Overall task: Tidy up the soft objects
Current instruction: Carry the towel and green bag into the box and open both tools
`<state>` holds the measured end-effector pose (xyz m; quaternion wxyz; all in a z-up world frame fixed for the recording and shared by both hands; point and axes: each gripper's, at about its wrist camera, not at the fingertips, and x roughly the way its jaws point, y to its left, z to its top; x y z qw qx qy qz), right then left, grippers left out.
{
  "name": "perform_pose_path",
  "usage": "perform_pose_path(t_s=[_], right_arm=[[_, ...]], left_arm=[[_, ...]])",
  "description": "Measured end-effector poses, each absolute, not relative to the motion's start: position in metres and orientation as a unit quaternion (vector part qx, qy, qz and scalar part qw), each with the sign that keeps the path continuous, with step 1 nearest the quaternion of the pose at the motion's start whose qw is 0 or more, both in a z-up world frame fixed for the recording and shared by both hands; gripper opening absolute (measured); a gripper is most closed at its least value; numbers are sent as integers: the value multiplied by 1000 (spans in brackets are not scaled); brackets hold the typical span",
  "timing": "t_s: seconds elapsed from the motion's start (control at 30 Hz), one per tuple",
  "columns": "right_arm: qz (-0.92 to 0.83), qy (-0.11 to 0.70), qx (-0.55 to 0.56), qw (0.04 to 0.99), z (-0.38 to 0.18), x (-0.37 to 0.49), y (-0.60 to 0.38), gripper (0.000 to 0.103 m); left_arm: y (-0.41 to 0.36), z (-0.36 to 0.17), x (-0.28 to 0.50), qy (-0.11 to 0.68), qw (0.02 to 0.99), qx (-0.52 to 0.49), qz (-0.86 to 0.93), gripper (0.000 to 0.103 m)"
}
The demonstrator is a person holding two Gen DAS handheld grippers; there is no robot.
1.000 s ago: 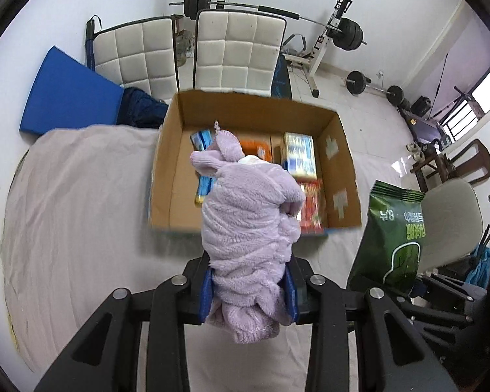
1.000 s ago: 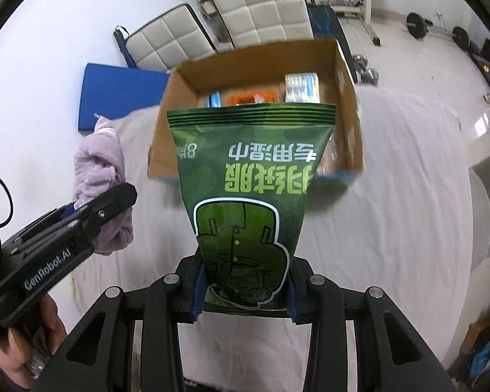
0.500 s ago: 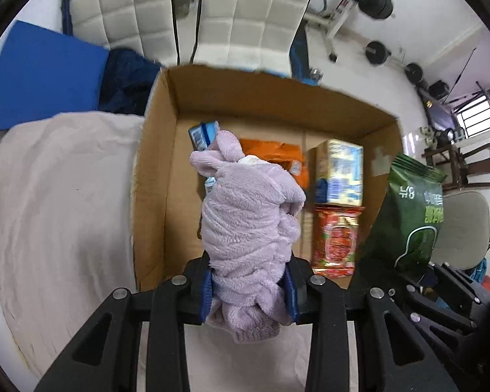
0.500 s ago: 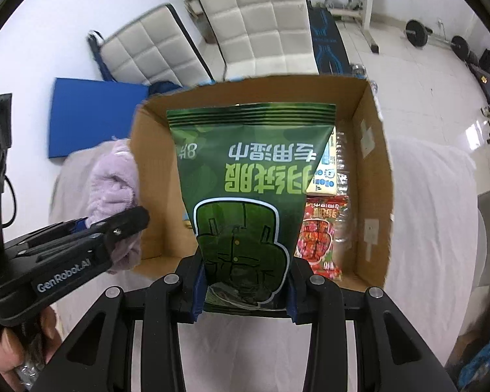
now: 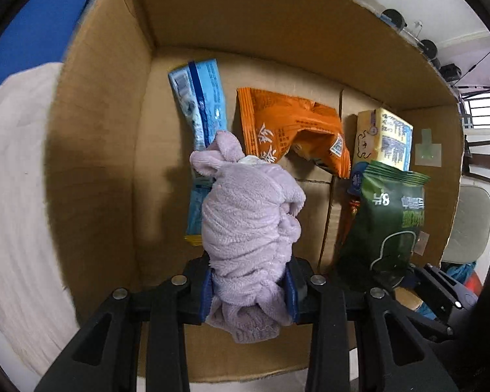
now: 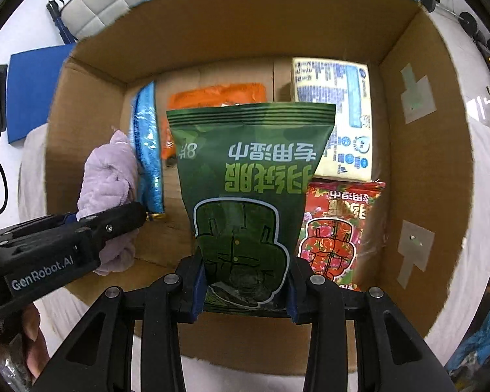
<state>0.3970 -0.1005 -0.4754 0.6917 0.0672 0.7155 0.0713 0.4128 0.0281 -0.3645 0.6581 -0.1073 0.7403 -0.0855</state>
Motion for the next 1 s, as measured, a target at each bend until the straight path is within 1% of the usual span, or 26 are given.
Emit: perform_pose_path(t_s=[0.23, 0.27, 0.3, 0.33, 0.37, 0.47, 0.53, 0.63, 0.8, 0.87, 0.9, 0.93, 0.97, 1.0], right_arm=[[94, 740, 73, 662, -496, 410, -97, 44], [95, 745, 72, 657, -498, 410, -97, 49], [96, 745, 71, 656, -499, 410, -96, 53], [95, 744, 69, 658, -499, 410, -96, 65], [94, 742, 66, 661, -499, 410, -97, 75], [89, 739, 61, 665, -496, 410, -99, 76], [87, 739, 61, 666, -493, 407, -103, 76], [82, 737, 49, 670, -489, 405, -102, 76], [71, 728, 46, 680, -475, 398, -110, 76], [66, 721, 46, 688, -465, 397, -115, 76], [62, 717, 43, 692, -461, 396, -117, 76], [58, 713, 40, 697, -456, 395, -119, 84], [56, 709, 40, 702, -451, 394, -122, 96], [54, 705, 41, 706, -447, 393, -124, 100]], left_arm=[[37, -380, 417, 776, 614, -129, -69, 36], [38, -381, 417, 778, 611, -130, -67, 38], [38, -382, 416, 779, 611, -128, -65, 42], [38, -381, 415, 777, 615, -118, -63, 58], [38, -379, 414, 774, 621, -108, -60, 71], [37, -371, 410, 765, 634, -96, -59, 76], [35, -366, 407, 762, 639, -90, -57, 77], [32, -354, 404, 751, 653, -79, -59, 84], [25, -329, 391, 729, 679, -69, -58, 85], [20, -315, 384, 714, 695, -61, -55, 96], [21, -309, 382, 708, 702, -57, -55, 96], [23, -305, 384, 700, 710, -53, -54, 96], [26, -300, 388, 690, 720, -47, -51, 96], [25, -295, 388, 684, 727, -42, -50, 96]])
